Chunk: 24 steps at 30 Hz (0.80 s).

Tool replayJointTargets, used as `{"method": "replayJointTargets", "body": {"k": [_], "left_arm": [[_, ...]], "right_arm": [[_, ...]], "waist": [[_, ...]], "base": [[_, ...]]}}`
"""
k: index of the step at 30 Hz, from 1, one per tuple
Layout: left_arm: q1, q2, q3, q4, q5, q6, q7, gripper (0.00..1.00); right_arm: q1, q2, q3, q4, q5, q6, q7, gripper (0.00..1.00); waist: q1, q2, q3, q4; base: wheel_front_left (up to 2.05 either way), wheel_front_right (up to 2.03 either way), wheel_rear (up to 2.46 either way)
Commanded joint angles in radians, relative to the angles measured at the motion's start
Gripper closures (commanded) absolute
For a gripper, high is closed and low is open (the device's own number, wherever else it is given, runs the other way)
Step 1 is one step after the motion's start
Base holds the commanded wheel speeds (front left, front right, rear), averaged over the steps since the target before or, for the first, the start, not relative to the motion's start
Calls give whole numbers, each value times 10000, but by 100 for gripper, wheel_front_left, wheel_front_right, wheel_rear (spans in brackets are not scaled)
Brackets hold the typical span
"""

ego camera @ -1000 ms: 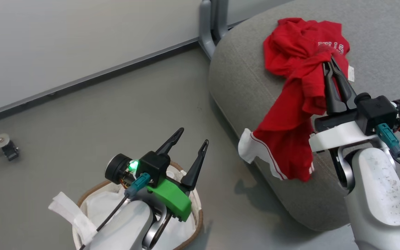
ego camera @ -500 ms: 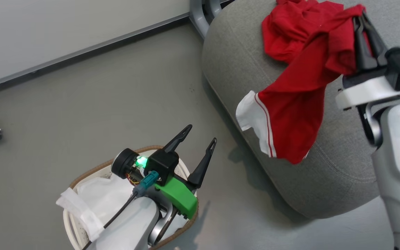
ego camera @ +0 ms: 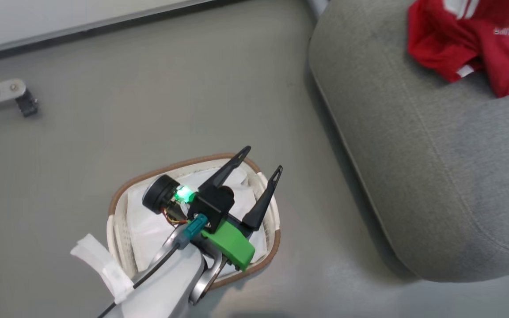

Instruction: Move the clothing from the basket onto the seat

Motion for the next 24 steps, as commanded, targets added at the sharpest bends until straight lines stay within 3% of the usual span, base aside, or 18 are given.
{"method": "replayJointTargets", "body": {"k": [1, 4, 7, 16, 22, 23, 24], "left_arm": [[-237, 110, 48, -119, 96, 73, -6, 0], [-346, 210, 76, -301, 196, 141, 0, 0], [-452, 295, 112, -464, 257, 204, 28, 0], [-596, 676, 195, -977, 365, 431, 266, 0], [-483, 937, 231, -1161, 321, 531, 465, 0], [-465, 966, 227, -1200, 306, 527, 485, 0], [-452, 1003, 239, -1227, 294, 547, 502, 0]], "right_arm": [[-227, -254, -48, 187, -55, -14, 147, 100], [-265, -679, -274, 812, -58, -14, 251, 100], [210, -669, -741, 1653, 20, -14, 13, 100], [2076, 768, -2581, 4658, -813, -14, -1196, 100], [2458, 1553, -3042, 5597, -1341, -14, -1691, 100], [2485, 1682, -3108, 5704, -1402, -14, -1730, 89], [2507, 1758, -3175, 5762, -1425, -14, -1770, 69]], "waist": [[0, -1, 846, 739], [0, -1, 1299, 942], [0, -1, 1687, 1026], [0, -1, 2495, 840], [0, -1, 2612, 507], [0, -1, 2605, 452], [0, -1, 2595, 400]], "base": [[0, 0, 0], [0, 0, 0], [0, 0, 0], [0, 0, 0], [0, 0, 0], [0, 0, 0], [0, 0, 0]]}}
